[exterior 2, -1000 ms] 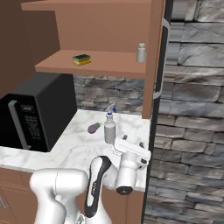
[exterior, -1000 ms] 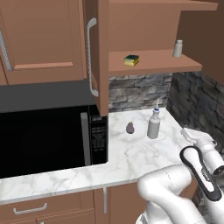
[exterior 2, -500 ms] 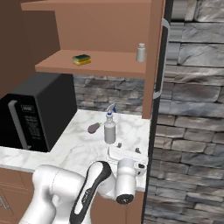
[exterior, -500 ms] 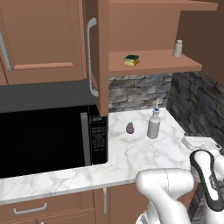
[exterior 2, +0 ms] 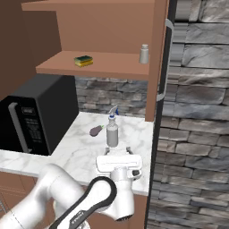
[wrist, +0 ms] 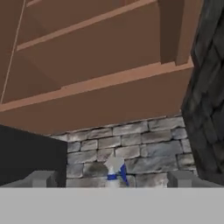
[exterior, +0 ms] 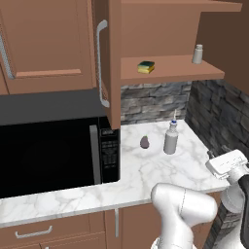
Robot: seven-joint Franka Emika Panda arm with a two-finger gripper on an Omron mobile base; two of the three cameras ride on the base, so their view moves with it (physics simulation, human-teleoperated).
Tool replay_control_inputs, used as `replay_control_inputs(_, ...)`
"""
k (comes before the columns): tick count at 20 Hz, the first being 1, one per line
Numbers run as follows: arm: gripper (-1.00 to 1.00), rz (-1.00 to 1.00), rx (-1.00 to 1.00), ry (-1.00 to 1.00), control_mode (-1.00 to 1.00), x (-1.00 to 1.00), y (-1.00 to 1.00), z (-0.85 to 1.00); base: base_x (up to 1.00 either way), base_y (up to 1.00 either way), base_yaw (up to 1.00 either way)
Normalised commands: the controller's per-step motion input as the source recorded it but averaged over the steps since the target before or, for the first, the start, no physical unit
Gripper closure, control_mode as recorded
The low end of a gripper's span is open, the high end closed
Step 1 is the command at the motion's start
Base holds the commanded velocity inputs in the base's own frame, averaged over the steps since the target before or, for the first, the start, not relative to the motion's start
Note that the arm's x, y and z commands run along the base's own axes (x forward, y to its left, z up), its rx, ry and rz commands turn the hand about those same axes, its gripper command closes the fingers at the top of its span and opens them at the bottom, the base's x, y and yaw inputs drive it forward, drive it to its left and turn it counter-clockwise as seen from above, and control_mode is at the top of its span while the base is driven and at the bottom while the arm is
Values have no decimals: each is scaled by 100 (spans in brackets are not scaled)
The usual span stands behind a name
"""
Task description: Pick the sponge and spray from the cabinet and place them on the counter.
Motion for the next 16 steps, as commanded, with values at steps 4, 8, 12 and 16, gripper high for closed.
replay_control_inputs(4,-100,11,-11,-25,-100,-38,83,77,0,0,0)
replay_control_inputs(8,-100,10,-11,-22,-100,-31,82,78,0,0,0)
replay_control_inputs(12,-100,7,-9,-6,-100,-31,73,76,0,0,0)
replay_control_inputs(16,-100,1,-6,3,-100,-42,67,67,0,0,0)
